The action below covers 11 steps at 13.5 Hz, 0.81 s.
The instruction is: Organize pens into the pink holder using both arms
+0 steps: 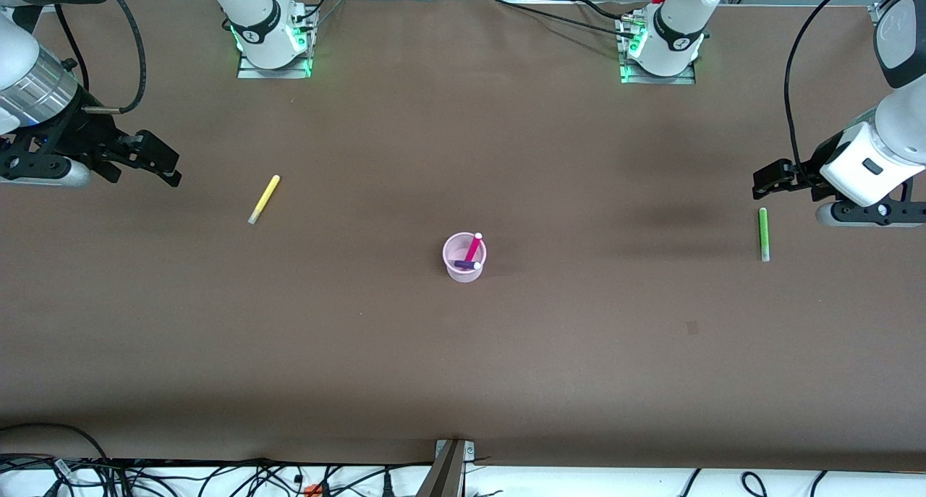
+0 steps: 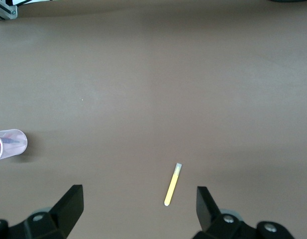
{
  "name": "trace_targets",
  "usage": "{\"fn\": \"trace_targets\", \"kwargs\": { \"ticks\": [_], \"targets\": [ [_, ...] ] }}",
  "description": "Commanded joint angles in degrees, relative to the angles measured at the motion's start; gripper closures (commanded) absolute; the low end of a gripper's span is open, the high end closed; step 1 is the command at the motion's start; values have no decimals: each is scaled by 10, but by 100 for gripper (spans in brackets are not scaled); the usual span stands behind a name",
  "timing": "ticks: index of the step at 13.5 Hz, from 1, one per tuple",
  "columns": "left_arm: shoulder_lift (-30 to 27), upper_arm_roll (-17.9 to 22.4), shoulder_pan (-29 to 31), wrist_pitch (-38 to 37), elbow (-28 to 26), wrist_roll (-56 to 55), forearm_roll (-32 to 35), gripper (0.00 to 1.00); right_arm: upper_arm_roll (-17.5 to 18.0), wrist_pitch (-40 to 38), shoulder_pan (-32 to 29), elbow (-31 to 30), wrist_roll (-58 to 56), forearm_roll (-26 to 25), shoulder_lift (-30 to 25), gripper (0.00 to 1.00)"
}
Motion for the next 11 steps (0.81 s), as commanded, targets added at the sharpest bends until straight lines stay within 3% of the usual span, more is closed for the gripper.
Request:
{"fn": "trace_targets", "kwargs": {
  "ticks": [1,11],
  "targets": [
    [-13,-1,6,9,-9,18,-13,0,-2,-1,1,7,-2,8,1,0],
    [-11,1,7,0,-3,17,-26,0,-2,-5,1,5,-2,7,-1,0]
  ]
}}
